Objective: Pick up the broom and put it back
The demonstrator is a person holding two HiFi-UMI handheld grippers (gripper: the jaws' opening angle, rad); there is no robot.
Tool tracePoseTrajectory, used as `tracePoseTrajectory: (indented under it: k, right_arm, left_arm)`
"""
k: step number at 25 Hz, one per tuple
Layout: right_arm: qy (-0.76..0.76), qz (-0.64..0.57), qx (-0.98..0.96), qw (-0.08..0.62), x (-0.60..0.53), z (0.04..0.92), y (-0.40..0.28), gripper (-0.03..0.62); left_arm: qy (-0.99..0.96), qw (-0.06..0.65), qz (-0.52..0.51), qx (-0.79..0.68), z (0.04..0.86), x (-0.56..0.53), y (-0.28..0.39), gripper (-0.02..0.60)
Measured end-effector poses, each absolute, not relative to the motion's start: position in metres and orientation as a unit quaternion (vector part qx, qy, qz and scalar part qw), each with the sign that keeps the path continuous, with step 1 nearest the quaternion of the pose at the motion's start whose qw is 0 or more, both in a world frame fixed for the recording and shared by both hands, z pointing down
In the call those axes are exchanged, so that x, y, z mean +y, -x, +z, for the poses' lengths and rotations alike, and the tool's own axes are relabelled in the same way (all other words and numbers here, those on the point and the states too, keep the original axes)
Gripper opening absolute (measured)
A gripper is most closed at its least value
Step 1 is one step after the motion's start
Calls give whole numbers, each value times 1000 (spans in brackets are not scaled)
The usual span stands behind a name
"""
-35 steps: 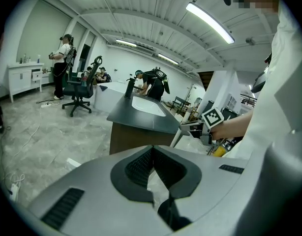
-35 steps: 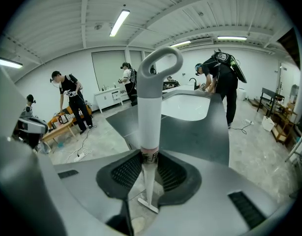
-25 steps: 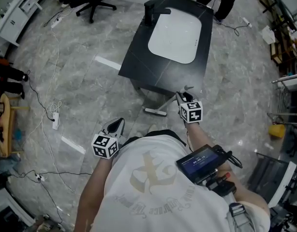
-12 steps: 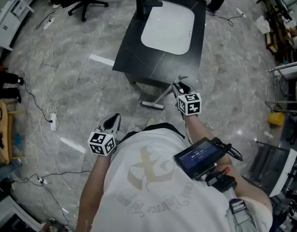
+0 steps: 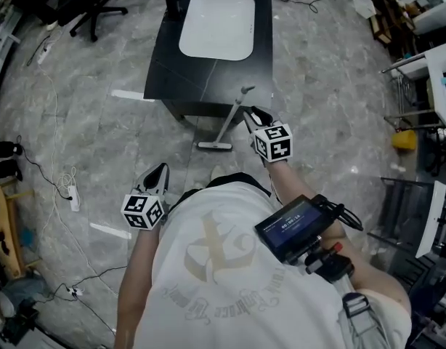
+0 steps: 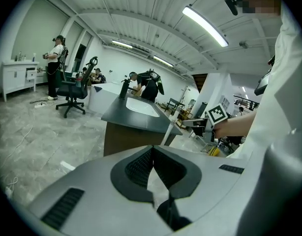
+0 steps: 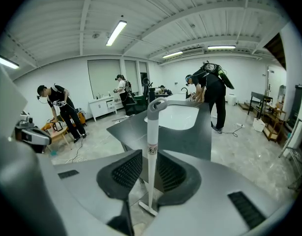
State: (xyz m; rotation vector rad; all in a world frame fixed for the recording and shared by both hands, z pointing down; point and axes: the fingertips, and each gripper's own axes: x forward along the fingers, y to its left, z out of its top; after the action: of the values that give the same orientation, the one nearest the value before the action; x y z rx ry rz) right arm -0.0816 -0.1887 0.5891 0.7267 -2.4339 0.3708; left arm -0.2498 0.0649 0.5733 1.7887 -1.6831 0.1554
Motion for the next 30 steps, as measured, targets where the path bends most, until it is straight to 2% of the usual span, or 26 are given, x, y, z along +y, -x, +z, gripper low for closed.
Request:
tracePoseTrajectory:
  k: [4,9,19,30]
  right_arm:
    - [-265,128,-918,267,-165,571,71,45]
    - [-245,135,-927,249,-123,555,57,18]
    - [-211,161,-942,206,-35,532,39,17]
    - [-194,161,-946,206,-10,532,41,17]
  left_arm:
    - [-701,329,60,-630,571,66,235,12]
    - [-729,328,67,-597,575,71,213,12]
    - [-771,327,69,-542,575,82,177,12]
    - [-778,320,68,-537,573,95,172,12]
